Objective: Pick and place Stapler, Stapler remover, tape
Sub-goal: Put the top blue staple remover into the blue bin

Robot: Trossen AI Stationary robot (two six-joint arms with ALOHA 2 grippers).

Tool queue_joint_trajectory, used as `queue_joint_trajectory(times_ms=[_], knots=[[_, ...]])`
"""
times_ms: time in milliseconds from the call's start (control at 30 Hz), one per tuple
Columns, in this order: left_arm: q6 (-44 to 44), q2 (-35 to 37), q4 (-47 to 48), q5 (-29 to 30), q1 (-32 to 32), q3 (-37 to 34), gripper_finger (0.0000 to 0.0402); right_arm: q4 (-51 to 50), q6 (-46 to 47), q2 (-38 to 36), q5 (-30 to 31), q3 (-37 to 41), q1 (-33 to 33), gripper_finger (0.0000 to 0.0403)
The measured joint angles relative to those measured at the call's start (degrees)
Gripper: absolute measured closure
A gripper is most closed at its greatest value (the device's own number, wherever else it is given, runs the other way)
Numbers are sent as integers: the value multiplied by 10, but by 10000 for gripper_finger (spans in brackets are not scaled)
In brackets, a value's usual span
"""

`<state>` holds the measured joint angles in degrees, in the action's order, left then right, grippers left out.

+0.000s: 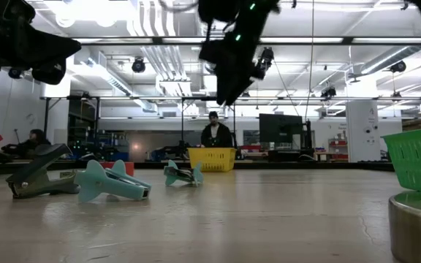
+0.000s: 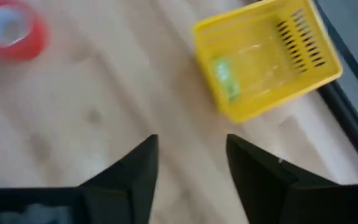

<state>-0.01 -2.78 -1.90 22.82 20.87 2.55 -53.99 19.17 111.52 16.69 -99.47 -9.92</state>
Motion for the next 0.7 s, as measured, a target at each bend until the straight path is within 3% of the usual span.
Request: queue_joint_trajectory(times_ms=[233,400,500,700], knots=[[0,0,2,0,0,0,376,84,67,-144,0,191,94,377],[0,0,5,0,0,0,376,287,63,-270,3,365,210,390],[0,0,5,0,0,0,376,391,37,-336,63,455,283,394],[0,0,6,0,0,0,376,432,80,-445,196,580,421,394]])
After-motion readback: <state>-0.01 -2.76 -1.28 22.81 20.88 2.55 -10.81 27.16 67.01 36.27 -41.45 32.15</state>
